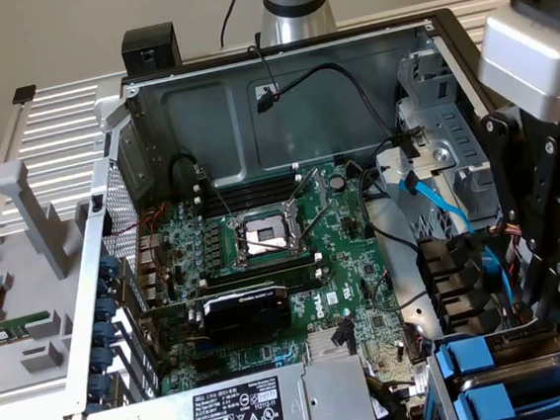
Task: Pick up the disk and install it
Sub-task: 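Insert the first disk wire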
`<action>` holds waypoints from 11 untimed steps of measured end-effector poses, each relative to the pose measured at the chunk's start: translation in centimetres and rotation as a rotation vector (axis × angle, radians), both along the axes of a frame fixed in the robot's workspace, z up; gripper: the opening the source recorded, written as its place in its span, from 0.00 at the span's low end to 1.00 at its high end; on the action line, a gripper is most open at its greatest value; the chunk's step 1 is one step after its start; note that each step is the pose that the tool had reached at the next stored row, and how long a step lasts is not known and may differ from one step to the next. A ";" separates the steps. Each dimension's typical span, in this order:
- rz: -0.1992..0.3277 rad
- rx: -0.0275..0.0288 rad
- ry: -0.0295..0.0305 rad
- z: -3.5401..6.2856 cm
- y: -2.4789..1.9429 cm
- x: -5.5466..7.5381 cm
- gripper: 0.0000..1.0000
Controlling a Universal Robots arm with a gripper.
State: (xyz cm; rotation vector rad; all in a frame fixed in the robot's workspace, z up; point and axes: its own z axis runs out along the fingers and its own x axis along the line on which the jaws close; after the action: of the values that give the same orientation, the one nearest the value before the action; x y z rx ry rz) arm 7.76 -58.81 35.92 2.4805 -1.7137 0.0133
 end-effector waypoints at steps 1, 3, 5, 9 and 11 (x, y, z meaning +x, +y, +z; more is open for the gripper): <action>0.000 -0.0061 0.0000 0.00 0.03 0.0 0.17; -0.004 -0.0231 0.0001 0.00 0.03 0.0 0.17; -0.010 -0.0294 0.0001 -0.01 0.02 0.0 0.17; -0.031 -0.0296 0.0004 0.00 0.05 0.0 0.17; -0.041 -0.0296 0.0005 0.00 0.06 0.0 0.17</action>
State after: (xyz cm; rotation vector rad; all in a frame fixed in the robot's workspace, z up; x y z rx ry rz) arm 7.72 -58.76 35.93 2.4239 -1.7508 0.0340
